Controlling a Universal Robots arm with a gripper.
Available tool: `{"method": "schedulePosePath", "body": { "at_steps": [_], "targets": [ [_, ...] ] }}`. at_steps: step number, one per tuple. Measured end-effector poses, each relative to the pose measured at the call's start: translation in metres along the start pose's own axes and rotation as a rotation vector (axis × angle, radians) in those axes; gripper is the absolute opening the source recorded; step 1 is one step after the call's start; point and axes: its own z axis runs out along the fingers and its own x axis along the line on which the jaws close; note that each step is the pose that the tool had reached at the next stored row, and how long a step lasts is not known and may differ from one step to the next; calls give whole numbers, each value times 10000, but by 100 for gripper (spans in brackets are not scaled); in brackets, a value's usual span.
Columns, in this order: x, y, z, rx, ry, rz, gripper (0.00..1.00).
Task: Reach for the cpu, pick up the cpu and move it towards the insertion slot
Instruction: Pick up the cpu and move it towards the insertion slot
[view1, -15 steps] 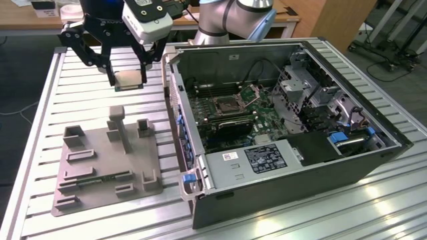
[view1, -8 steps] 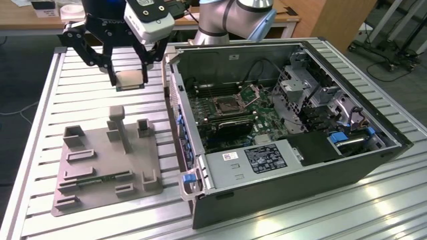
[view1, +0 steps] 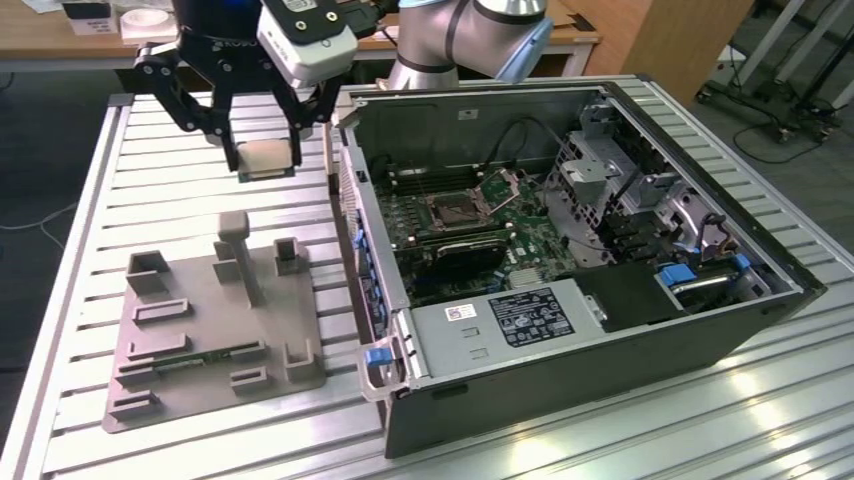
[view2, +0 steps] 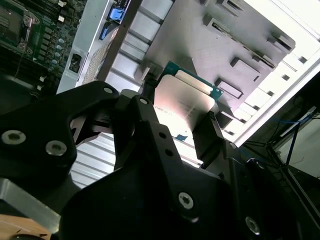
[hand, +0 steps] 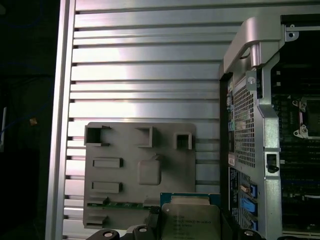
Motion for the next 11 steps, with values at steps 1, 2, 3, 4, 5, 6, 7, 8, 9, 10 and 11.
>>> {"method": "schedulePosePath", "body": {
  "at_steps": [1,2,3,4,5,6,7,8,9,10,11],
  "targets": [
    [-3,0,0,0,0,0,54],
    [-6,0,0,0,0,0,54],
    [-10,0,0,-1,0,0,54],
    [-12,0,0,0,0,0,54],
    [-14,0,0,0,0,1,54],
    [-17,0,0,0,0,0,54],
    [-19,0,0,0,0,-1,54],
    [-21,0,0,0,0,0,54],
    [-23,0,0,0,0,0,54],
    [-26,0,0,0,0,0,54],
    [-28,0,0,0,0,0,54]
  ]
}}
